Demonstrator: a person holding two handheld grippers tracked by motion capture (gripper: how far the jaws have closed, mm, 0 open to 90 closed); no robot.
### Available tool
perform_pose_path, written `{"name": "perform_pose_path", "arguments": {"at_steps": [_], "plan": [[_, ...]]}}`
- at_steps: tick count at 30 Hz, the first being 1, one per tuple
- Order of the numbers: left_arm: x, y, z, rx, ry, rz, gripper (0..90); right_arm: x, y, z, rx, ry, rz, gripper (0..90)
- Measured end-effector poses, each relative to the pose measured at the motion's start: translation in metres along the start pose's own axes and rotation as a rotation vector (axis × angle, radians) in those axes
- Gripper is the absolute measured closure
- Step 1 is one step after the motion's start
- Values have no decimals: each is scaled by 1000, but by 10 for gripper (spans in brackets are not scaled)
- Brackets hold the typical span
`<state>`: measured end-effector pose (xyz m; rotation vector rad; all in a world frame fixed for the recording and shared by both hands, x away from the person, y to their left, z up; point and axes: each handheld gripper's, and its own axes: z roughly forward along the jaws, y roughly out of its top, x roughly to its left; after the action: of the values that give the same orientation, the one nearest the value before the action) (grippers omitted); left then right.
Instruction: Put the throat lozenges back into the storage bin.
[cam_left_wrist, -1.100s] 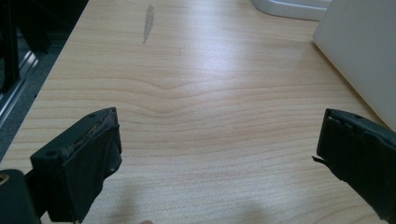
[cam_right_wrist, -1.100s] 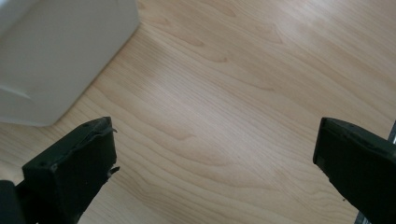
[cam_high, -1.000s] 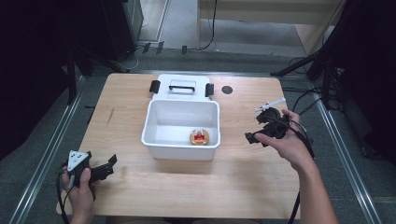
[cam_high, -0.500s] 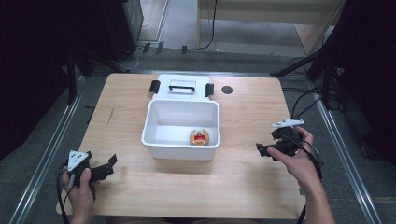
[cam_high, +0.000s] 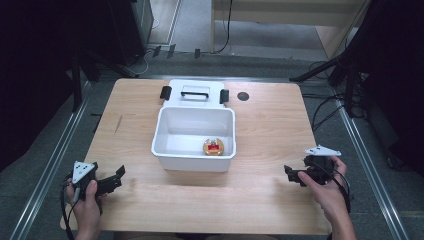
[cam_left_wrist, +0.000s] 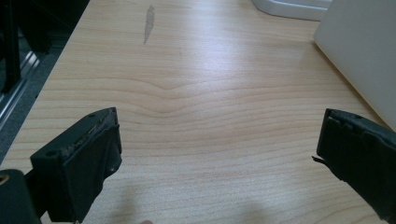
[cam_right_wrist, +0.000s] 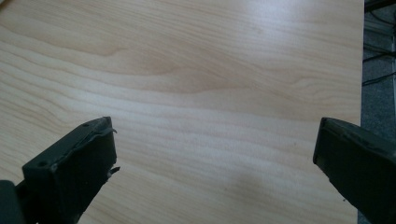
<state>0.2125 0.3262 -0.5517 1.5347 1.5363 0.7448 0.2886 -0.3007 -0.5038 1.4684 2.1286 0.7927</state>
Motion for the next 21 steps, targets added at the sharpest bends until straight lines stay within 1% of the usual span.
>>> {"name": "perform_pose_path", "arguments": {"at_steps": [3,4,8,12,15,17,18,19,21], "plan": [[0,0,0,-1,1,-2,2,-3,-8,0,-4,-3,7,0],[0,0,0,-1,0,-3,2,-6,-17,-1,-13,-4,21,0],[0,0,0,-1,0,-4,3,-11,-30,-3,-30,-4,50,0],[0,0,0,-1,1,-1,3,-14,-44,-6,-56,-2,61,0],[0,0,0,-1,2,-1,3,-15,-52,-9,-78,-4,60,0],[0,0,0,-1,2,-2,2,-15,-55,-10,-89,-6,62,0],[0,0,0,-1,2,-1,2,-16,-61,-12,-101,-10,76,0],[0,0,0,-1,2,-1,2,-16,-61,-12,-101,-10,76,0],[0,0,0,0,1,1,2,-17,-67,-13,-107,-10,87,0]]}}
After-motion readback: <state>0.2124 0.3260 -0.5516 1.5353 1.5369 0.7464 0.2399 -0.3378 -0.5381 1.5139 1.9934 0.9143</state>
